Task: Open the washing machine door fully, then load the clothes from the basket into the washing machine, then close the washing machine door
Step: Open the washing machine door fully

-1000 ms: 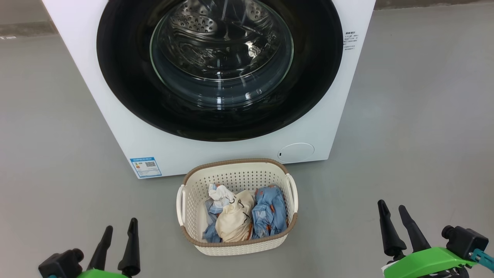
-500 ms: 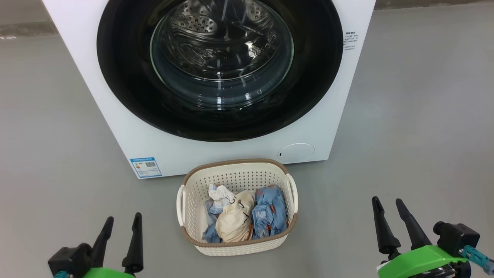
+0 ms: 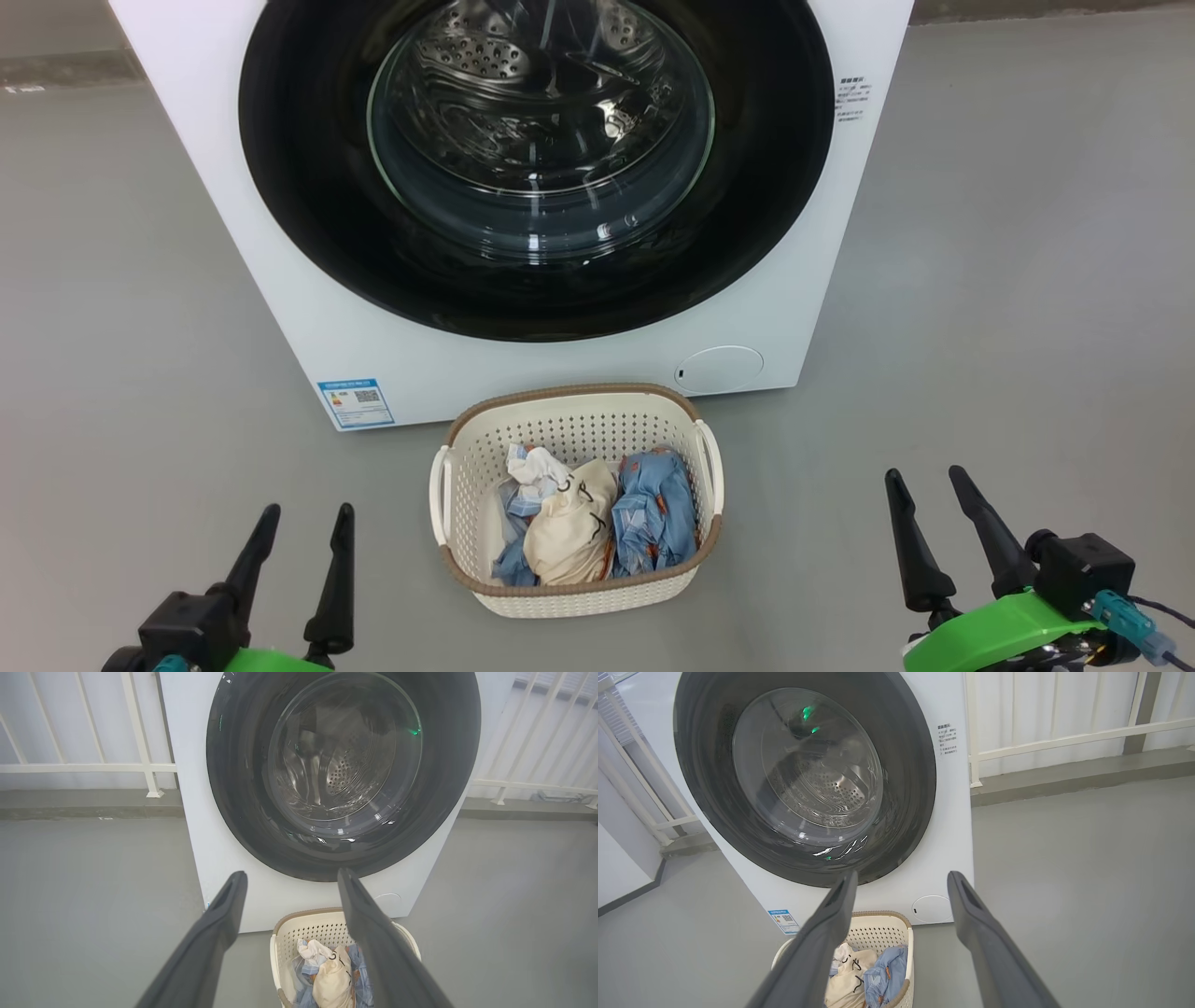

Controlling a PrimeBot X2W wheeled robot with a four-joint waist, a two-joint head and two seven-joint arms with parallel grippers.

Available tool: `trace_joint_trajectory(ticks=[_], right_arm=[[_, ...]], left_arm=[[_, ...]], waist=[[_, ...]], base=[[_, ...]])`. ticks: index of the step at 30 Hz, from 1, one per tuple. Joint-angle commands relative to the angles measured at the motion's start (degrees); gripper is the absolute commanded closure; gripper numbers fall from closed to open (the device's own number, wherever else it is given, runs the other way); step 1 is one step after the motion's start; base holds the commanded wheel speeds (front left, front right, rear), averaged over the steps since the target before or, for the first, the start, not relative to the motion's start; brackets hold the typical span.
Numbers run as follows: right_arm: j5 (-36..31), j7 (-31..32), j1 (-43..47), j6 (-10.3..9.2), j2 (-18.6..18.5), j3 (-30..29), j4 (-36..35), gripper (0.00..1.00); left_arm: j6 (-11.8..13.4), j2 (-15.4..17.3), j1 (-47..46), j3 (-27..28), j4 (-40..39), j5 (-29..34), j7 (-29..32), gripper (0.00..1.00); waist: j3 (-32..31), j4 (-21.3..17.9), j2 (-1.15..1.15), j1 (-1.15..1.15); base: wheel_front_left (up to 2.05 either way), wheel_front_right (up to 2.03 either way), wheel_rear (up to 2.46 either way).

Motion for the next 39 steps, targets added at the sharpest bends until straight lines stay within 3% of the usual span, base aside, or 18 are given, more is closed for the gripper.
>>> trace_joint_trajectory(ticks=[1, 17, 39], right_arm=[[-1.22, -0.9, -2.24, 0.57, -0.69, 1.83, -1.64, 0.0], [-1.14, -0.9, -2.18, 0.57, -0.69, 1.54, -1.84, 0.0], [-1.1, -0.9, -1.79, 0.57, -0.3, 1.44, -2.25, 0.0]], left_arm=[[-0.14, 1.39, -2.24, 1.73, -0.94, 1.44, -0.78, 0.0], [-0.14, 1.43, -2.59, 2.02, -0.66, 5.55, -0.78, 0.0], [-0.14, 1.51, -2.55, 1.7, -0.16, 3.27, -0.78, 0.0]], waist=[[-0.1, -0.05, 0.0, 0.0], [-0.08, -0.09, 0.0, 0.0], [-0.18, -0.69, 0.0, 0.0]], base=[[0.0, 0.0, 0.0], [0.33, 0.12, -0.45], [1.75, 0.43, -2.18]])
